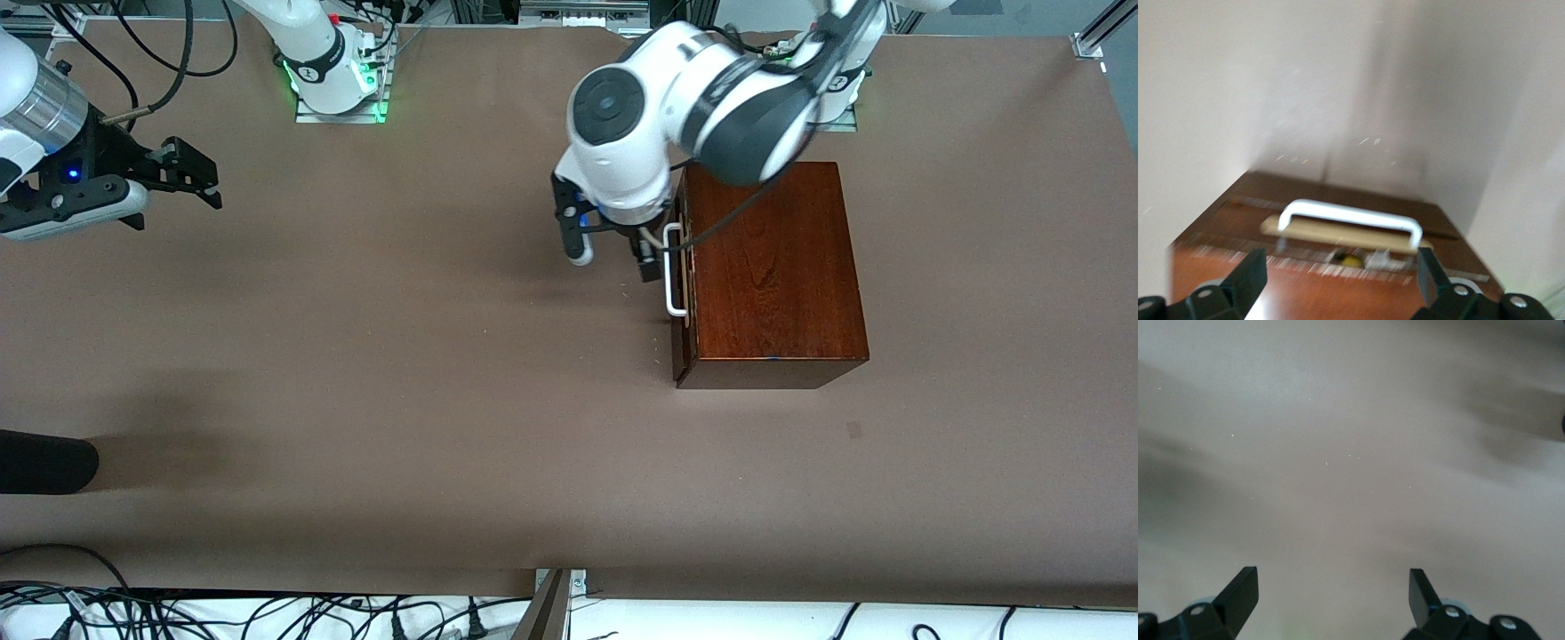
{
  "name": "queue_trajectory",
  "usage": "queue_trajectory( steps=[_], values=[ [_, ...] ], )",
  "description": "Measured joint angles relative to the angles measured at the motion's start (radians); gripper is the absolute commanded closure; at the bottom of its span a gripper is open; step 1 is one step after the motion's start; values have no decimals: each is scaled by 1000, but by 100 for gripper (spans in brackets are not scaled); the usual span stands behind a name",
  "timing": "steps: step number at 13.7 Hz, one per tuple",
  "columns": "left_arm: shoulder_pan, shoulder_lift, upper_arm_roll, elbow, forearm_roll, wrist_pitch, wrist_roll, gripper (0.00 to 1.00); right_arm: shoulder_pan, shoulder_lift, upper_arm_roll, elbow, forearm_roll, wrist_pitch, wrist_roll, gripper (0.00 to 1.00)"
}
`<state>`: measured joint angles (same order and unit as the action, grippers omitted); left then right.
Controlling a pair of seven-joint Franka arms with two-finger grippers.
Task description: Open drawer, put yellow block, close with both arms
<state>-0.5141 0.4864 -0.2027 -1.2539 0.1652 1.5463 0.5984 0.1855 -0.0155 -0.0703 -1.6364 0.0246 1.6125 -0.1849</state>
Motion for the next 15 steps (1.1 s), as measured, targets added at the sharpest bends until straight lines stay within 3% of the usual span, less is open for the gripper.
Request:
queue_trajectory(
  steps=[4,8,10,15],
  values=[
    [231,-28,8,45,-12,-27,278,0,0,0,0,0,-1,-1,0,0],
    [319,-45,134,80,-95,-15,368,0,0,0,0,0,-4,-1,0,0],
    [349,-101,185,30,-122,25,263,0,0,0,0,0,-4,-2,0,0],
    [467,-371,189,-245,-132,71,-286,0,0,0,0,1,-4,-2,0,0]
  ],
)
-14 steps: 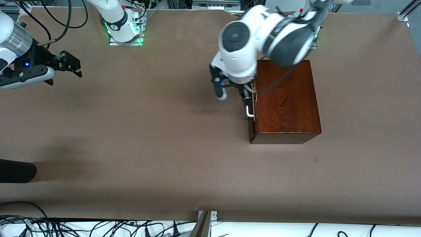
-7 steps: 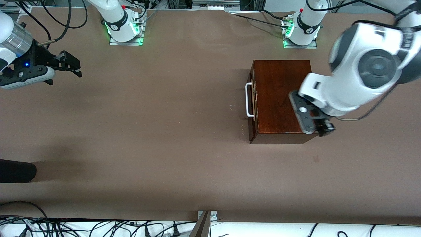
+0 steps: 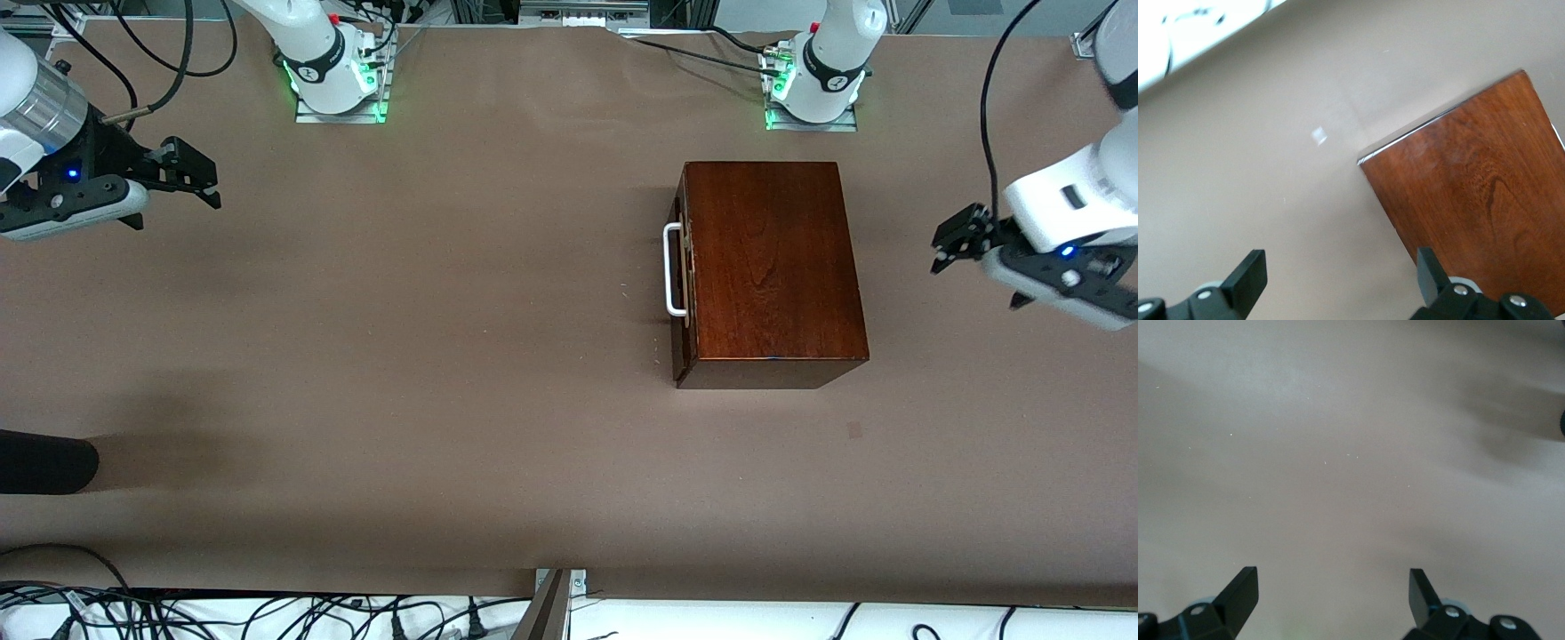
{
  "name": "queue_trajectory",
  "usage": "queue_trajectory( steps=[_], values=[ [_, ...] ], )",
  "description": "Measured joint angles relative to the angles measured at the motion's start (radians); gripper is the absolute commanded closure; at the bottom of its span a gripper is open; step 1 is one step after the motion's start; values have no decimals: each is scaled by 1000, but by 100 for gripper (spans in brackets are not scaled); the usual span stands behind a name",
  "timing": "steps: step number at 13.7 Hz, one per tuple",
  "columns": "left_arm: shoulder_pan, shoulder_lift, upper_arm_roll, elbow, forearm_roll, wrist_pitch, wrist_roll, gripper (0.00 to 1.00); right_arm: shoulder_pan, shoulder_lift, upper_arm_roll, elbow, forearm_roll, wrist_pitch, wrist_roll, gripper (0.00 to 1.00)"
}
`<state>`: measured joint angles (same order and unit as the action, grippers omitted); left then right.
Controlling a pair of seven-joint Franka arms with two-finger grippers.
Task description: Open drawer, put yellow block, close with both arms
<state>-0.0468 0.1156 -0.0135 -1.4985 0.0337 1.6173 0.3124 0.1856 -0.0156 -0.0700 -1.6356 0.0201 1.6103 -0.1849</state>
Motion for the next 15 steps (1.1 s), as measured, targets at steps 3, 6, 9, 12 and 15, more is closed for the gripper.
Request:
queue_trajectory(
  steps=[3,6,9,12,15],
  values=[
    [79,-139,-28,-247,0,89,-86,0,0,0,0,0,0,0,0,0],
    [110,-164,-27,-346,0,190,-100,0,0,0,0,0,0,0,0,0],
    [96,-164,-32,-310,0,178,-195,0,0,0,0,0,0,0,0,0],
    [57,-160,-32,-262,0,112,-327,0,0,0,0,0,0,0,0,0],
    [41,-141,-14,-257,0,110,-339,0,0,0,0,0,0,0,0,0]
  ],
)
